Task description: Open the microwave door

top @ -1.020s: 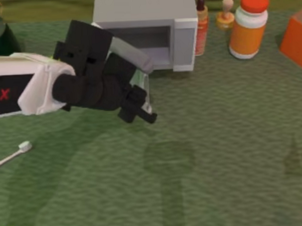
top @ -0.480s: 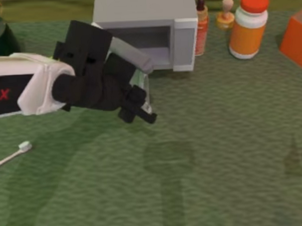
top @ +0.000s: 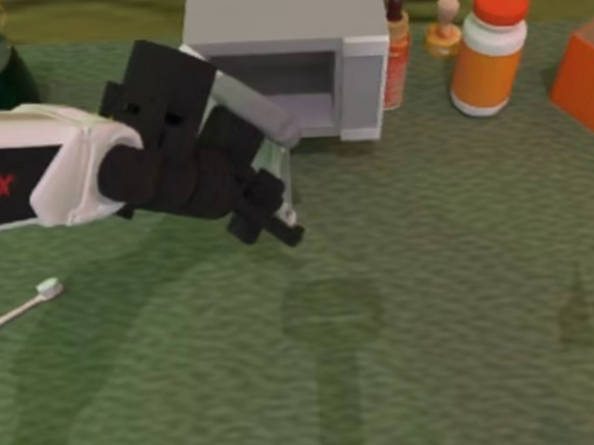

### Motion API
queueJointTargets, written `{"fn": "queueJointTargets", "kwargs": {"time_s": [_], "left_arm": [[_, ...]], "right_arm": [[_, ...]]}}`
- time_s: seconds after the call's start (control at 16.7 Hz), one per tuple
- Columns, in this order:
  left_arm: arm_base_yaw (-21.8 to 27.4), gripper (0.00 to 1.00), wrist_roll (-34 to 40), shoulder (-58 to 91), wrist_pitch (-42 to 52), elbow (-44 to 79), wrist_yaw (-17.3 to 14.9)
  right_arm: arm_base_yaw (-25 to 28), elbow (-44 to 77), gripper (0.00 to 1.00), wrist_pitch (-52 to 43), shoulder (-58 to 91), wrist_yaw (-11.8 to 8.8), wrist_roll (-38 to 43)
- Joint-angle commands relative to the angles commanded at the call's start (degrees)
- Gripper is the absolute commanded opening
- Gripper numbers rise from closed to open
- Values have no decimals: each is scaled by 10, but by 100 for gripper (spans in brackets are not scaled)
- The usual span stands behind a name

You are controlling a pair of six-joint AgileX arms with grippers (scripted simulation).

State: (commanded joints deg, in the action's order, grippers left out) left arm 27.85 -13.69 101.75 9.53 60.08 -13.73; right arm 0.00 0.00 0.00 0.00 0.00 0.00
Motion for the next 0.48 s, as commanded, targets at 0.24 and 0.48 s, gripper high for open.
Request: {"fn": "queueJointTargets", "kwargs": {"time_s": [0.24,0.48], "left_arm": [[-12,0,-22,-5,5,-4,-14],[-12,0,-23,-5,5,-4,-15]], "right_arm": [[0,0,100,0,0,0,0],[0,0,100,0,0,0,0]]}}
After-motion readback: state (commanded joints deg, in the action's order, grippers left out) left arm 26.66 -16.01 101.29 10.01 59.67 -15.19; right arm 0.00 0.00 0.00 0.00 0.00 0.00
